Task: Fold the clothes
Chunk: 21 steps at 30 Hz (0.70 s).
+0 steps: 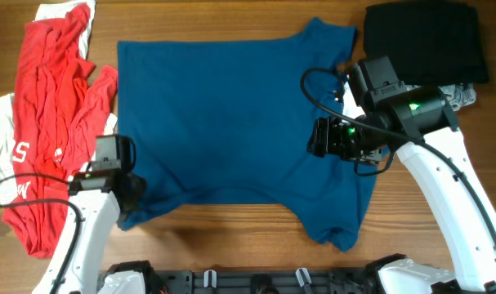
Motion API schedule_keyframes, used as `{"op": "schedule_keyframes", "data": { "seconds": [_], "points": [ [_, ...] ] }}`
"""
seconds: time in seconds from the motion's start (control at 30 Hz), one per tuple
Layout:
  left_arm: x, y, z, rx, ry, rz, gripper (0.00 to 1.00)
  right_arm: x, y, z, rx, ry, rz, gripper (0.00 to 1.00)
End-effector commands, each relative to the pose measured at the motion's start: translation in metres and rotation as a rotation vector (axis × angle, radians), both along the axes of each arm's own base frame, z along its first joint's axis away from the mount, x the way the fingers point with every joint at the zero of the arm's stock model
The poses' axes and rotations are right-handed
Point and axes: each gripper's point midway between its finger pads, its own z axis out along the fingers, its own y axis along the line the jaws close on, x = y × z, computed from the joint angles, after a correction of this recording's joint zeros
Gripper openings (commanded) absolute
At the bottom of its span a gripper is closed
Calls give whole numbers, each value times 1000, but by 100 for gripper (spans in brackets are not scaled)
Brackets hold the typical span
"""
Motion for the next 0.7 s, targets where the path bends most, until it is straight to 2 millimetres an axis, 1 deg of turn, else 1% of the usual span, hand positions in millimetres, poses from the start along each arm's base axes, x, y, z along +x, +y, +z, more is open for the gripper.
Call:
{"op": "schedule_keyframes", "data": {
  "seconds": [0.0,0.07,0.13,0.17,0.2,0.23,0.33,0.4,0.53,0.67],
  "points": [
    [-2,-17,-15,-98,-17,22,57,2,-1,-2,-17,-2,-15,77],
    [-1,-27,-17,-161,-27,59,68,2,-1,-3,-18,3,-15,77],
    [-1,-27,-17,-166,-24,59,83,3,-1,-3,-19,3,-13,78],
    [-2,-27,-18,-161,-19,61,85,3,-1,-3,-20,3,-13,78],
    [-5,-27,-20,-162,-12,65,89,3,-1,-3,-20,3,-12,78],
    [-7,-27,-22,-164,-7,82,90,3,-1,-3,-20,3,-12,78],
    [-24,-28,-35,-174,24,180,92,3,-1,-4,-24,-2,11,81],
    [-29,-29,-40,-175,31,200,93,3,-2,-4,-24,-2,12,81],
    [-27,-26,-41,-163,14,214,93,5,-1,-4,-22,-9,12,82],
    [-31,-18,-41,-161,20,258,92,6,0,-6,-24,0,12,82]
  ]
}}
